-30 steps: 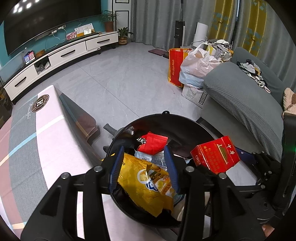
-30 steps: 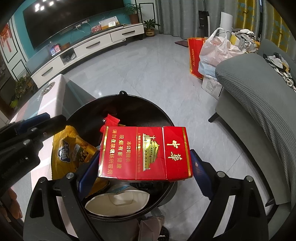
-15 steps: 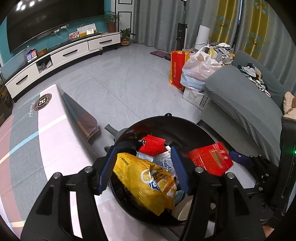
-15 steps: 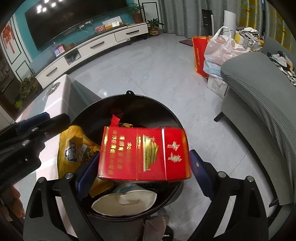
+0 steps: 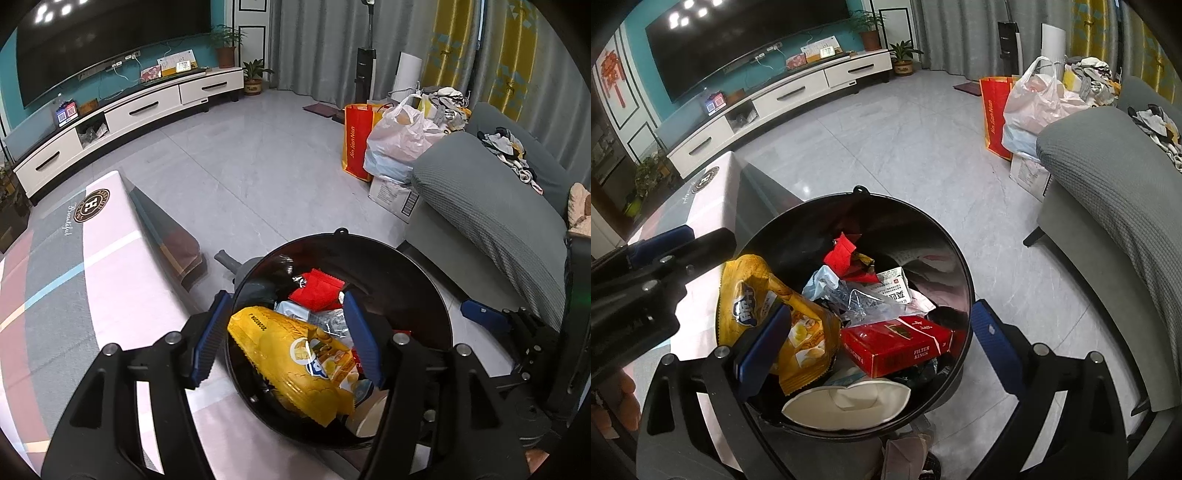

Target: Collect trash

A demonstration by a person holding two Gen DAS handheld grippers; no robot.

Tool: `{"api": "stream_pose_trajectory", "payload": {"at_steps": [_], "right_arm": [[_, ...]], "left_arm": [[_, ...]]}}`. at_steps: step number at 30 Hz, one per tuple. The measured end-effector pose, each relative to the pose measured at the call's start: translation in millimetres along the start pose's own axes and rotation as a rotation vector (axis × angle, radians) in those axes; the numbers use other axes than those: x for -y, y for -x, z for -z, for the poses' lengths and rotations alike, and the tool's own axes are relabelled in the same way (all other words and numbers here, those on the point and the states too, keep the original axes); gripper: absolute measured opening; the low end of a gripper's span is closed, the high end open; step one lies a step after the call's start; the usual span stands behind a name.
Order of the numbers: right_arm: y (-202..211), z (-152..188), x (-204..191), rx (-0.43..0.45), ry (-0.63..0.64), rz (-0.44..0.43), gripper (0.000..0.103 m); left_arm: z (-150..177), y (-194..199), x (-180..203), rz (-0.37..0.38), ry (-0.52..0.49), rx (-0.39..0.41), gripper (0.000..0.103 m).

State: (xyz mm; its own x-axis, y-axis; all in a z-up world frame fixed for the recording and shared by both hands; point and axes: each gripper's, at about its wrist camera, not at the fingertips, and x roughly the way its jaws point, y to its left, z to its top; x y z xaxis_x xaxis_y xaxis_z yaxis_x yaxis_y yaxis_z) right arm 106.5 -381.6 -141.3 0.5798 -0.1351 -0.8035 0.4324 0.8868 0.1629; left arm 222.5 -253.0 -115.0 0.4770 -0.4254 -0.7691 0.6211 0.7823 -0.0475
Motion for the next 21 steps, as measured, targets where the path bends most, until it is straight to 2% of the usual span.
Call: {"api": "stream_pose_trajectory", "payload": {"at_steps": [4, 11, 21], "right_arm": [[2, 0, 0, 0.003, -0.001, 0.0, 0.096], [2, 0, 0, 0.004, 0.002, 0.0, 0.096], [15, 2, 2, 0.023, -0.005, 0.004, 0.098]], "left_arm": [[1, 3, -5, -0.014, 0.005, 0.004, 0.071], [1, 7, -12, -0.042, 0.028, 0.009, 0.089], [8, 15, -19, -0.074, 0.043, 0.001, 0.095]]}}
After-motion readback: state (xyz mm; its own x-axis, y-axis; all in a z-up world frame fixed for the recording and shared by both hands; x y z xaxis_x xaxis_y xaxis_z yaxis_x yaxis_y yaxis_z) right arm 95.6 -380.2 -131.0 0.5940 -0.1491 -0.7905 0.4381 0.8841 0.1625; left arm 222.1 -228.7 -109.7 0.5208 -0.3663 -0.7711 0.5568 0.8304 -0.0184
